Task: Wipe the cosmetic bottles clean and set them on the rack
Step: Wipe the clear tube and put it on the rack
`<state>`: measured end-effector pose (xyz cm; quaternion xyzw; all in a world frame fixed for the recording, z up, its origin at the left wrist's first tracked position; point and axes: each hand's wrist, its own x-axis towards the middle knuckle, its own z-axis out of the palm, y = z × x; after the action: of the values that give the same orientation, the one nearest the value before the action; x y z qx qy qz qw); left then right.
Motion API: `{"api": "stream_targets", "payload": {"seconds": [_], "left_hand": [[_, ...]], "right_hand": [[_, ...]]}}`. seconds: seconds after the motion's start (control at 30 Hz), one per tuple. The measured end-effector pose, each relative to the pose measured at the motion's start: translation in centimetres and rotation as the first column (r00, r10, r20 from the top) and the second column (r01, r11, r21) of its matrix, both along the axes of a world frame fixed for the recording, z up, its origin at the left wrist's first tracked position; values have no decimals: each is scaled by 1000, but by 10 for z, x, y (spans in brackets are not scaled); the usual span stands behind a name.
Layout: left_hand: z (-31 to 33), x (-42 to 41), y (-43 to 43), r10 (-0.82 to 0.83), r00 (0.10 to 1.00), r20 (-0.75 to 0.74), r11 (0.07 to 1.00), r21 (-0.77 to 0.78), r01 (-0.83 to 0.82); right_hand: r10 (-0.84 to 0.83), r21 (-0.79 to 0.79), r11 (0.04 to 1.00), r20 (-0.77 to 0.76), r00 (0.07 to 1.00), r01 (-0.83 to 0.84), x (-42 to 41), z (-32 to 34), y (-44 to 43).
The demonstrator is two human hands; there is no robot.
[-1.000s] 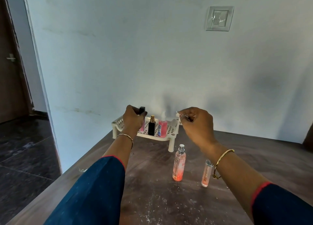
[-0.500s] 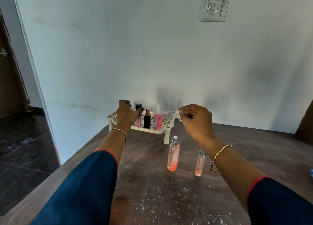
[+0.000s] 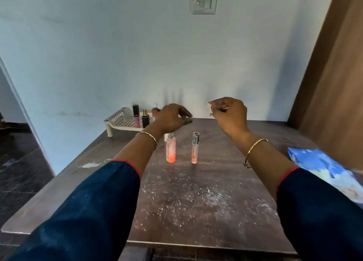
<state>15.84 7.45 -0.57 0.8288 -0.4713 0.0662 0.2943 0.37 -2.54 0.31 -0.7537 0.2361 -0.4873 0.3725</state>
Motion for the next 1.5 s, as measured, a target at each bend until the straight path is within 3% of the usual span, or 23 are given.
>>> {"api": "stream_targets", "payload": {"seconds": [0.17,0.47,0.6,0.67,0.77,0.97,1.13,1.37,1.5], "left_hand": [[-9,-30,-12,-36,997,62,982,185,24],[-16,-36,-19,10,996,90,977,213,-29],[-15,-40,-19,-17,998,52,991,131,10],[-12,-50,-19,-68,996,-53,997,32,69],[-7,-83,-16,-252,926,-280,967,-117,227],[-17,-168,-24,-478,812,-335,878,-176,445],[-34,-218,-40,-530,784,-324,848,-209,487],[-45,-257,-46,-391,909,-148,911,-201,359],[-47,-271,-40,-369,926,-77,918,-190,349]], "right_hand": [[-37,68,997,-20,999,38,-42,-11,-12],[-23,191,981,11,1000,20,-82,-31,-34],[-21,210,978,35,999,13,-98,-39,-34],[-17,242,970,76,997,-2,-109,-45,-30],[-19,268,963,122,992,-15,-133,-58,-21],[-98,359,931,81,992,63,-191,-96,-10],[-164,415,905,131,978,96,-231,-110,0],[-255,494,859,190,948,132,-261,-127,7],[-283,518,846,234,930,126,-268,-127,9]]}}
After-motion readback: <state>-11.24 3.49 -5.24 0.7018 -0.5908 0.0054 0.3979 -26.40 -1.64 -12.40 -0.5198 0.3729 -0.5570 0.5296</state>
